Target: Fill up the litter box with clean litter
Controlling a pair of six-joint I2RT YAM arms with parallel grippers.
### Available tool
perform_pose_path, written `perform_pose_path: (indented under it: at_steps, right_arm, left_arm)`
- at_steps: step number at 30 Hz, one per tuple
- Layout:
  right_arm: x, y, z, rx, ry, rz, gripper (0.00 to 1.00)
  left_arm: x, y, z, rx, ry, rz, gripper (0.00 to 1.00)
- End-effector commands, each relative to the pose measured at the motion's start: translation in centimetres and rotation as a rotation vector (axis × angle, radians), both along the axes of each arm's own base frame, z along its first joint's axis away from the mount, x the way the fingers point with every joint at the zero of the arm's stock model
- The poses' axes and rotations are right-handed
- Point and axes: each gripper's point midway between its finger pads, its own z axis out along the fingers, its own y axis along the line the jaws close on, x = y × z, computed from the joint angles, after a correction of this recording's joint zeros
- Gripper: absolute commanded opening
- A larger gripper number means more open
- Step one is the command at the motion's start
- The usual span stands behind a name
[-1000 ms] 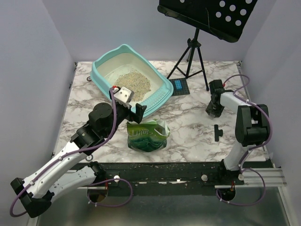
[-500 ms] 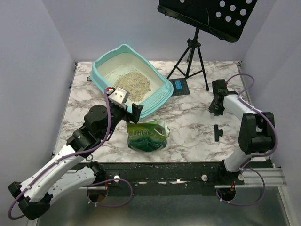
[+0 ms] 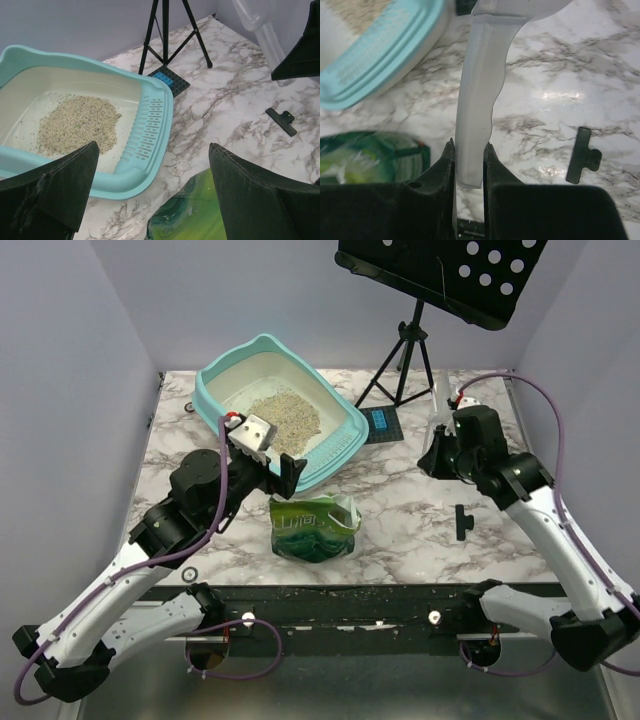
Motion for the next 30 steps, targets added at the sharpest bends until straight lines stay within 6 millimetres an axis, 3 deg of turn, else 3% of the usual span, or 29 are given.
perform_pose_path:
  at_steps: [1,4,10,17,22,30]
  right_arm:
    - [-6.8,3.6,3.4,0.097,0.029,0.382,0.01]
    - [-11.2,6.4,5.2,0.204,0.04,0.643,0.01]
    - [-17.5,9.3,7.8,0.302,0.058,0.985,0.01]
    - [-21.0,10.9,8.4,0.301,0.077,1.185,0.01]
    - [-22.8,11.5,7.5,0.268,0.12,1.268,0.01]
    - [-24.3,12.0,7.2,0.202,0.109,1.369,0.01]
  left_arm:
    - [-2.1,-0.5,2.0,0.001,0.001,-0.109,0.99]
    - [-3.2,-0.8,2.9,0.01,-0.015,-0.17,0.99]
    - [-5.3,-1.9,3.5,0.043,0.001,-0.311,0.99]
    - [-8.2,-2.7,3.8,0.053,0.039,-0.463,0.99]
    - [-9.4,-2.9,3.7,0.048,0.049,-0.524,0.99]
    - [-10.5,-2.9,3.2,0.074,0.056,-0.586,0.99]
